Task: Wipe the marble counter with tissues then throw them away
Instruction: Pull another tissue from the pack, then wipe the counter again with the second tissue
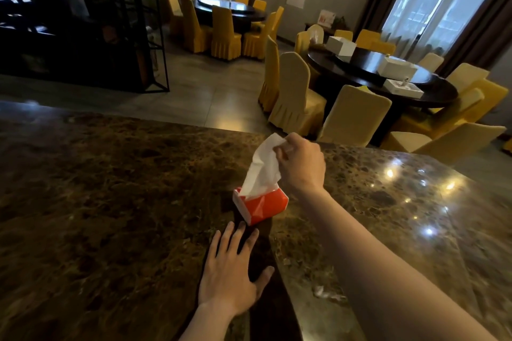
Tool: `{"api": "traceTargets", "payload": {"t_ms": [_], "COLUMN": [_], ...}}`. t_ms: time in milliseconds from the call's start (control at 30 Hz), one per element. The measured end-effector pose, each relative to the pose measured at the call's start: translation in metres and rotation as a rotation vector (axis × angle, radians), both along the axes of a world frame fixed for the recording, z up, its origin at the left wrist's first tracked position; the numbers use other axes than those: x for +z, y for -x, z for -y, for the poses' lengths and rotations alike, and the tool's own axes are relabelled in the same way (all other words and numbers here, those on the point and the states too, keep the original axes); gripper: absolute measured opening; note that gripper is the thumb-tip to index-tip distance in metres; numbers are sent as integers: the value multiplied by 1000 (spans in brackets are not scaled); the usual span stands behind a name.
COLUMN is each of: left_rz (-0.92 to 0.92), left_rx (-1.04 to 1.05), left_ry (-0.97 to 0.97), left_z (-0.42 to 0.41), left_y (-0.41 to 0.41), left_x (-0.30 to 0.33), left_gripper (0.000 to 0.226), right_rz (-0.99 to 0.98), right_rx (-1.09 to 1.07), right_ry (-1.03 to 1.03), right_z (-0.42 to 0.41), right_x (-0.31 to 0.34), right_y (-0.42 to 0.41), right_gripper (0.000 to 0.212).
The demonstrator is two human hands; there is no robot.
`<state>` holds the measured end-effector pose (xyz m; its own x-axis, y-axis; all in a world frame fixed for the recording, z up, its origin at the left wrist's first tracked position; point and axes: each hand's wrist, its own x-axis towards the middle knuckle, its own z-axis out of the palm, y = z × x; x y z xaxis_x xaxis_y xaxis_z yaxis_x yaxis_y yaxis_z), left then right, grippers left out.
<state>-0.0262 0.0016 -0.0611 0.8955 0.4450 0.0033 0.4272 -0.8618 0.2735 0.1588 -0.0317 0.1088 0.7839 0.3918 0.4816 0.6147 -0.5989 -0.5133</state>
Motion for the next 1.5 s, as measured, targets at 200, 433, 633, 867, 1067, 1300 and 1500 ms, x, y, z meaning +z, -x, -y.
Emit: {"api": "traceTargets", "payload": {"t_ms": [200,433,633,867,1067,1300,1500], "left_rz": [35,18,7,-16,-19,-44,-35], "left_rx": [5,11,0,-10,-20,-23,-20], "left_ry": [33,-26,-50,-64,-68,-88,-64], "left_z": [0,-1,-1,0,-2,-1,-1], "left_y": [0,-2,-1,1,2,2,2], "left_x": [-1,-4,-3,0,0,0,-1], "left_gripper": [92,93,92,90,93,98,91], "right_rz": [-108,-674,-234,-267,-450,-294,-379], "right_rx": [-88,-292,-520,-3,100,277,-84], "right_ry": [-233,-274,-202,260,413,694,688], "right_z": [63,210,289,256,214,192,260], "right_x": [28,-19,-32,-102,-138,-145,-132], "right_y": [-14,8,56,109,136,152,98], "right_gripper": [6,20,16,22,74,66,59]}}
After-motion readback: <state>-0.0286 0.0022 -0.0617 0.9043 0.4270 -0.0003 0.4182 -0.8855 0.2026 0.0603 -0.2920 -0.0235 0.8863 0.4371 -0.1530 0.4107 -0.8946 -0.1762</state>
